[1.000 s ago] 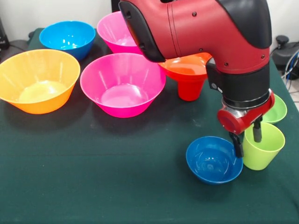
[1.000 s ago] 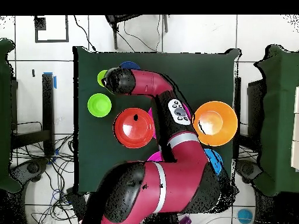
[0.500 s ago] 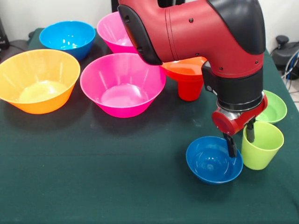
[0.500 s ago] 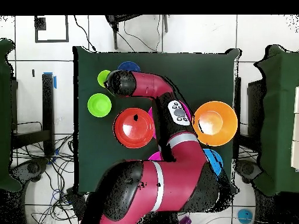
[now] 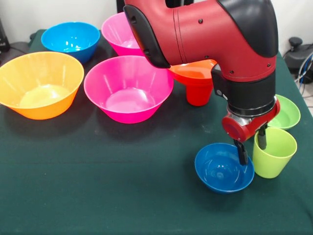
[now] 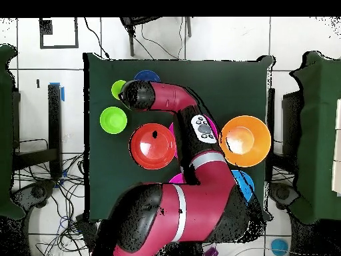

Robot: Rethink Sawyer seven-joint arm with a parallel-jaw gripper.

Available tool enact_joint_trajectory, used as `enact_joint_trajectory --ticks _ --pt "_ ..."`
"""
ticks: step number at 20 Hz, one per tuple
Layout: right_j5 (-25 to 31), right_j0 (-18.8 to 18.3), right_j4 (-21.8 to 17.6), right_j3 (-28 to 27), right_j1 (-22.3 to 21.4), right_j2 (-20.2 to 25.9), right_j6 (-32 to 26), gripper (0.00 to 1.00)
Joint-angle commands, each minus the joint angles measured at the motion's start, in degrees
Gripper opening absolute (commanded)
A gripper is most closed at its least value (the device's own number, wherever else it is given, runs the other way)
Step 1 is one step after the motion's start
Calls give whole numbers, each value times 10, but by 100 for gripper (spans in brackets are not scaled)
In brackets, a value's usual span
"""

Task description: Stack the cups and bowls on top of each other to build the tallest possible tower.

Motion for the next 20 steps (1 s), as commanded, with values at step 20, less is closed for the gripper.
enact_joint_trajectory --ticks 20 --pt "20 5 -49 0 17 9 -5 100"
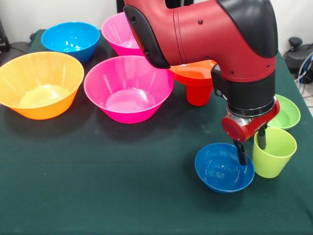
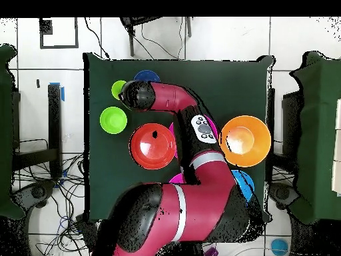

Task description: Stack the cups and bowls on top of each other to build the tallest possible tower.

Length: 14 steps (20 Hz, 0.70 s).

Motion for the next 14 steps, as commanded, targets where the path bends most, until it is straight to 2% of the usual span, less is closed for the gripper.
enact_joint_trajectory --ticks 1,4,5,14 --pt "22 6 -48 -1 17 10 -5 100" --pt "27 7 -46 -3 18 11 -5 100" --pt "29 8 -46 -5 18 11 -5 0" --pt "35 13 -48 -6 16 5 -5 0"
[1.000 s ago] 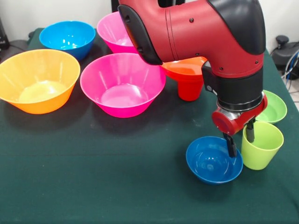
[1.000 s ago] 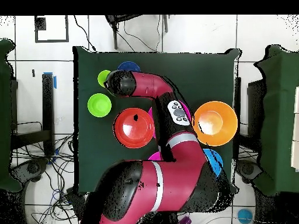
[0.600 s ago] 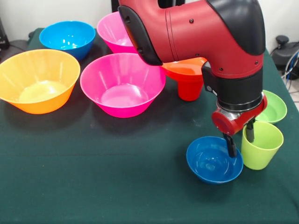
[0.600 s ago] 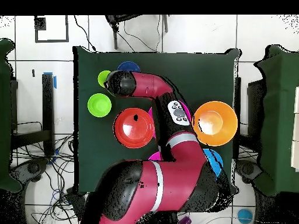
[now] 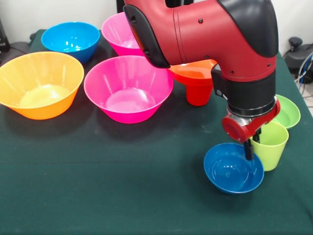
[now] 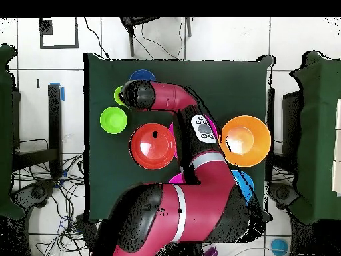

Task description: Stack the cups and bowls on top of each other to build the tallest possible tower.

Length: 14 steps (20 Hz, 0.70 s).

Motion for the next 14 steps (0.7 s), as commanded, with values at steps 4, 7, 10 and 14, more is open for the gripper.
enact_joint_trajectory --ticks 4,7,10,14 --pt "26 13 -48 -3 15 6 0 0" --pt "26 19 -48 -9 14 1 6 0" --pt "23 18 -50 -8 13 1 5 0" --pt "26 18 -49 -7 10 -1 7 0"
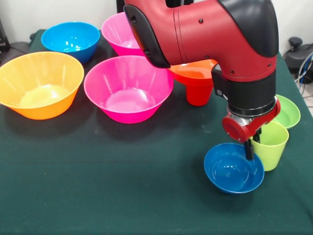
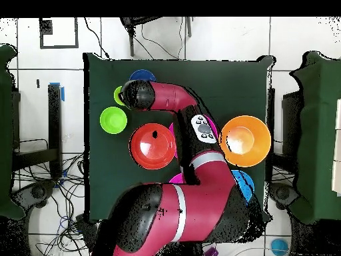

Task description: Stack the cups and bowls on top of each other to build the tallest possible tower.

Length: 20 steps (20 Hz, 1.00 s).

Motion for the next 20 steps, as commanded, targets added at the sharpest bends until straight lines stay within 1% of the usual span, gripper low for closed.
enact_joint_trajectory --ticks 1,12,13,20 --pt "31 20 -49 -10 11 -3 6 0" --pt "28 18 -46 -7 10 -2 10 0" --pt "29 18 -46 -7 11 -2 10 100" --pt "29 19 -47 -8 11 -2 9 100"
